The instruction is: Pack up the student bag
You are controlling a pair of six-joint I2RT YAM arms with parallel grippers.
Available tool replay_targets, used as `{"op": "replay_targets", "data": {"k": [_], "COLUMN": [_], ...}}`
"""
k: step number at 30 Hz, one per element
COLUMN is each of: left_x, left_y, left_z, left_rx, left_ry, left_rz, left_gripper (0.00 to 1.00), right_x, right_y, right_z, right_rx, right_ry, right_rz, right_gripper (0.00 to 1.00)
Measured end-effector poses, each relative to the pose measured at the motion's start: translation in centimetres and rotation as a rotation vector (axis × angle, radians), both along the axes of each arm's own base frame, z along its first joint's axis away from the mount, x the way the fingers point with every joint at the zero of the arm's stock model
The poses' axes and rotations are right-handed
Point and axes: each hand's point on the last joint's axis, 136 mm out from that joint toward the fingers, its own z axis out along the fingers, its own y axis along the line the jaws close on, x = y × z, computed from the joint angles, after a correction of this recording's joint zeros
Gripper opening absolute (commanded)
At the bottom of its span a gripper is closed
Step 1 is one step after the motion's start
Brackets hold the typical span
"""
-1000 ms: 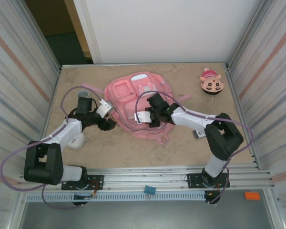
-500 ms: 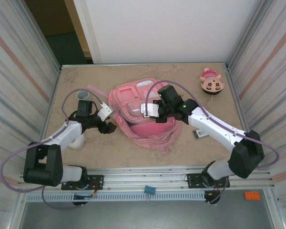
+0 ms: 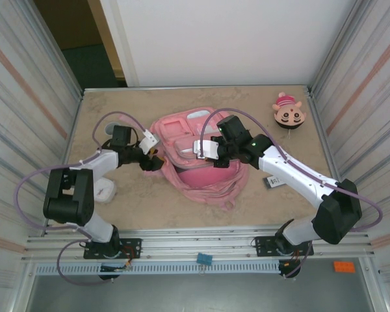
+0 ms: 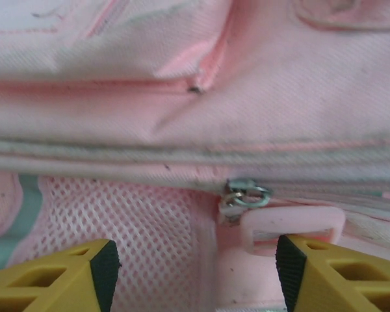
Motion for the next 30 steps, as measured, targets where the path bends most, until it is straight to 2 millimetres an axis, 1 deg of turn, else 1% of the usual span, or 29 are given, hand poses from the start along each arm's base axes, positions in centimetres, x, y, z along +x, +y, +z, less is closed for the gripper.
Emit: {"op": "replay_targets", "data": {"k": [2,8,11,14,17,20,22,27,30], "left_x": [0.2,0.1,0.0,0.1,0.5,0.9,1.0,0.5,0.2], "left_y": [-0.2,-0.4,-0.6,-0.4,0.3,0.7,0.6,-0.5,-1.7], "left_z": [0.1,0.3,0.8,1.5,3.0,3.9,4.0,3.8,3.5], "left_rx": [-0.005,-0.007,-0.015,-0.045,-0.079,-0.092,-0.093,-0.087,-0.065], "left_ry": [0.009,0.027,0.022,0.017,-0.008,-0.032,-0.034,-0.033,-0.035], "left_rz": [-0.009,-0.034,-0.056,-0.052,-0.023,-0.006,-0.007,-0.038,-0.072], "left_gripper": [0.66,0.64,0.71,0.72,0.73,0.74,0.75,0.77,0.75], "right_x": [0.0,-0.1,-0.1,0.0,0.1,0.5,0.6,0.3,0.0], "right_y": [0.0,0.1,0.1,0.0,-0.2,-0.4,-0.6,-0.8,-0.8], "right_z": [0.0,0.0,0.0,0.0,0.2,1.1,1.8,2.0,1.9], "right_rx": [0.001,0.003,0.005,0.015,0.033,0.062,0.080,0.089,0.092], "right_ry": [0.001,0.004,0.007,0.019,0.038,0.045,0.047,0.060,0.081], "right_rz": [0.001,0.000,-0.003,-0.015,-0.020,-0.030,-0.037,-0.034,-0.031], "right_gripper": [0.00,0.00,0.00,0.00,0.00,0.00,0.00,0.00,0.00]}}
